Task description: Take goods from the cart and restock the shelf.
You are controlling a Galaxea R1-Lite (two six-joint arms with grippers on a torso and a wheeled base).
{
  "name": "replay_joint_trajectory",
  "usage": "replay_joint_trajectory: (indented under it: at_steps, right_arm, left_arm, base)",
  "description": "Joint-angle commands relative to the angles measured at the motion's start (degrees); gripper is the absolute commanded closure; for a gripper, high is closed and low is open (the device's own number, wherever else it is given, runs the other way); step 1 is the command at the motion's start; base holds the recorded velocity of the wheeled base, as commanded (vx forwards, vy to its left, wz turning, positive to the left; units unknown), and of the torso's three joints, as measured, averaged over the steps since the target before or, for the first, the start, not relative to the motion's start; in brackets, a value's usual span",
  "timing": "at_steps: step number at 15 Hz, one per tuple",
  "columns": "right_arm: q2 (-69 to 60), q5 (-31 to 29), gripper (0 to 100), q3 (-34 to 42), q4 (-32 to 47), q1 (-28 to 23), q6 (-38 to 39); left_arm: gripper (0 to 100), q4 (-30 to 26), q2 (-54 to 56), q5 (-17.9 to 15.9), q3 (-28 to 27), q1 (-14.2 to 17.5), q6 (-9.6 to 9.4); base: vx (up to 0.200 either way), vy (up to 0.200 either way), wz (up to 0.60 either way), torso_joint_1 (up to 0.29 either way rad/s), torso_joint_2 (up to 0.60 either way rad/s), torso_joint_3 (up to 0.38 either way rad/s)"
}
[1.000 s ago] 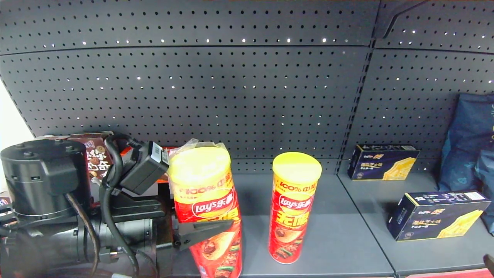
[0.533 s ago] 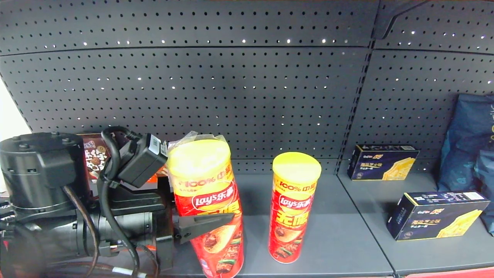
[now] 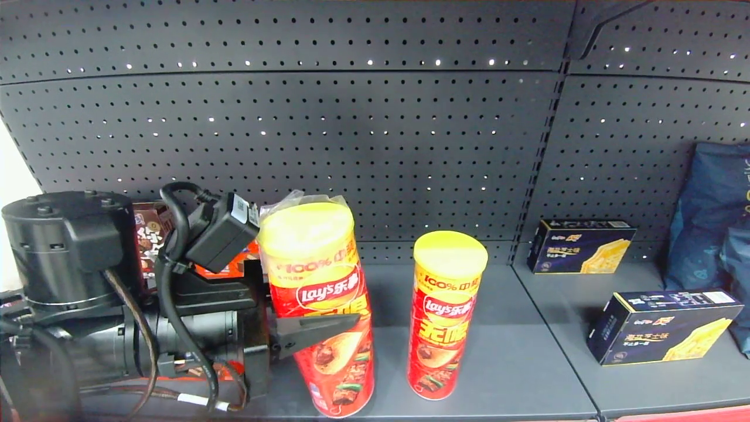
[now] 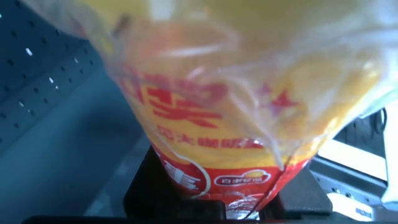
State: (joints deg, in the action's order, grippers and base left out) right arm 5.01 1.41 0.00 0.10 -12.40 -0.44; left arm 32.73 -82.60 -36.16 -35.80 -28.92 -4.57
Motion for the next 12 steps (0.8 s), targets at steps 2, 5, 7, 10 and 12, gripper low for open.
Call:
replay_joint_trajectory:
  at_steps: [2,5,7,10,12]
  right_arm:
    - [0.35,-0.01,0,0.0,-0.01,0.01,0.0]
    - [0.35,-0.01,0,0.0,-0.01,0.01,0.0]
    - [0.35,-0.01,0,0.0,-0.01,0.01,0.0]
    - [0.35,-0.01,0,0.0,-0.01,0.01,0.0]
    - [0.35,-0.01,0,0.0,-0.1,0.01,0.0]
  left_arm:
    - [100,-0.04,-2.3,0.3,-4.1,0.09,0.0]
    - [100,-0.48,-3.88,0.47,-7.17,0.0,0.0]
    - [100,-0.21,-4.32,2.06,-7.09,-0.35,-1.05]
    - [100,-1.35,-7.66,0.91,-12.01,0.62,-1.05]
    - [100,-5.05,-10.65,-0.76,-15.44,2.9,-1.23]
  base:
    - [0.0,0.0,0.0,0.0,0.0,0.0]
    - [0.0,0.0,0.0,0.0,0.0,0.0]
    - [0.0,0.0,0.0,0.0,0.0,0.0]
    - [0.0,0.0,0.0,0.0,0.0,0.0]
    - [0.0,0.0,0.0,0.0,0.0,0.0]
